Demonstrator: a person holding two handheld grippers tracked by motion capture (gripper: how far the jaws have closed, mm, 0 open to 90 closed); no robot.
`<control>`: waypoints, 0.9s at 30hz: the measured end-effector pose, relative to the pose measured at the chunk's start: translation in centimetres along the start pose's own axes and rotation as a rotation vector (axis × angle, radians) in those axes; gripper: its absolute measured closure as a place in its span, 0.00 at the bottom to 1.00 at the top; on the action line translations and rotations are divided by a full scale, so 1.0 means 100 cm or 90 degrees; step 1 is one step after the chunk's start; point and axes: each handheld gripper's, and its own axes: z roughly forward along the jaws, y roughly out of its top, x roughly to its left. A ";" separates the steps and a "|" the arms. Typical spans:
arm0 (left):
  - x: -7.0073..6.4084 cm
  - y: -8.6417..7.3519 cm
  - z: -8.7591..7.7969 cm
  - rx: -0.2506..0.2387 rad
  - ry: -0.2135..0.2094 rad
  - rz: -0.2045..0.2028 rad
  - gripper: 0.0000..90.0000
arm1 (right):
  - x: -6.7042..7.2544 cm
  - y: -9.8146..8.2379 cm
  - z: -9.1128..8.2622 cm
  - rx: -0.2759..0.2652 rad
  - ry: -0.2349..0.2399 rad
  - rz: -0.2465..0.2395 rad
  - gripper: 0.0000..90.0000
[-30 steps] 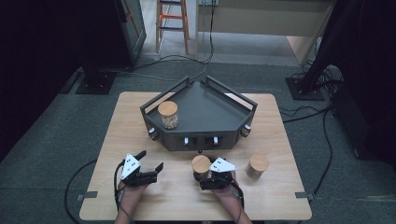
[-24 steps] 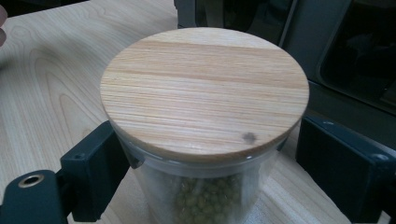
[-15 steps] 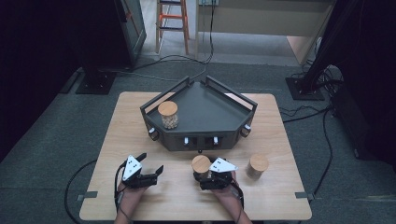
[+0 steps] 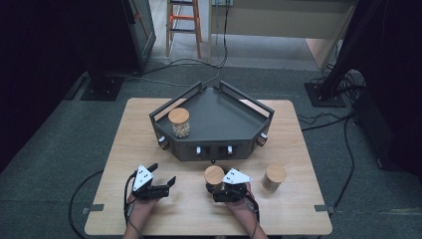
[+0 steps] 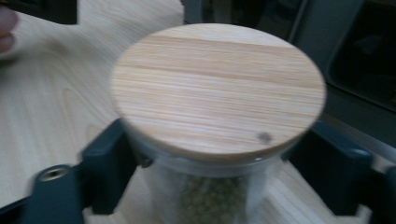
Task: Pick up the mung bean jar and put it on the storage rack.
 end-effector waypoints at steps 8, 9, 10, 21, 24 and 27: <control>0.003 -0.001 -0.004 -0.010 0.009 -0.012 0.12 | 0.000 0.000 0.000 0.000 -0.002 0.004 0.28; 0.002 -0.001 -0.004 -0.009 0.009 -0.010 0.12 | 0.000 0.000 0.000 0.000 -0.002 0.004 0.28; 0.002 -0.001 -0.004 -0.009 0.009 -0.010 0.12 | 0.000 0.000 0.000 0.000 -0.002 0.004 0.28; 0.002 -0.001 -0.004 -0.009 0.008 -0.010 0.12 | 0.003 -0.001 -0.002 -0.002 -0.019 0.008 0.28; 0.003 -0.001 -0.004 -0.008 0.007 -0.011 0.12 | 0.005 -0.001 -0.003 0.000 -0.031 0.013 0.28; 0.002 -0.001 -0.003 -0.008 0.006 -0.011 0.12 | 0.006 -0.001 -0.004 0.000 -0.035 0.015 0.28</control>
